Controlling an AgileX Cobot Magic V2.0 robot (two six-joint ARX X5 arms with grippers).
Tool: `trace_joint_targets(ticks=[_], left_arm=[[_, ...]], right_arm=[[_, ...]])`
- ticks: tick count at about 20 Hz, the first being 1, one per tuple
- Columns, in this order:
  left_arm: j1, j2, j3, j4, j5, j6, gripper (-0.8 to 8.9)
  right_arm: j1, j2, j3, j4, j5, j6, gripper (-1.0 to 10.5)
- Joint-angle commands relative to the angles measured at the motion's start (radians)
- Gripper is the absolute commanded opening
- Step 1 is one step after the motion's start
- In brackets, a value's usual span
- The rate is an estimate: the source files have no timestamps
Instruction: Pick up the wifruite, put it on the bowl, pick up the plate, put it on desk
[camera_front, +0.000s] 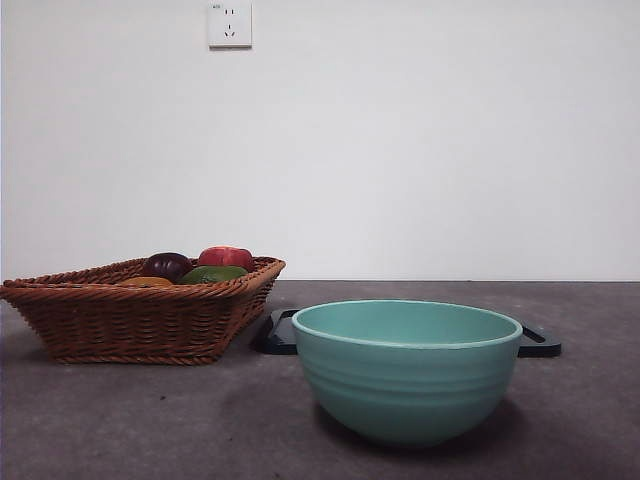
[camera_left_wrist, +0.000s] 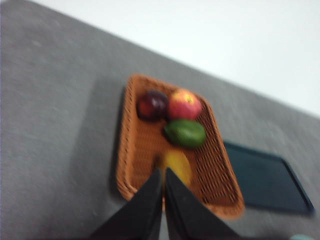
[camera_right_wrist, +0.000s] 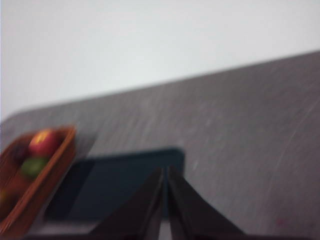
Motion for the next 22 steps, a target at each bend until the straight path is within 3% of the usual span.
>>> trace_joint_targets(ticks=[1,6,12,22], left_arm=[[0.0,0.095,0.077,-0.042,0.048,0.113,0.09],[-0.025,0.245,0.183,-0.107,0.174,0.162,0.1],[-0.109,0.383,0.297,-0.219,0.189,0.212,0.1],[-0.301,0.469,0.429,-0.428,0.192,0.27,0.09]], right_arm=[[0.002,0.082,0.077,-0.083,-0.065,-0.072,0.0],[0.007,0.232,0.221,-0.219,-0.145,-0.137,0.0],[0.069,0.367,0.365,-0.341,-0.171,-0.188,0.0],[0.339,0.465,0.45,-0.563,-0.167,-0.261,0.0]])
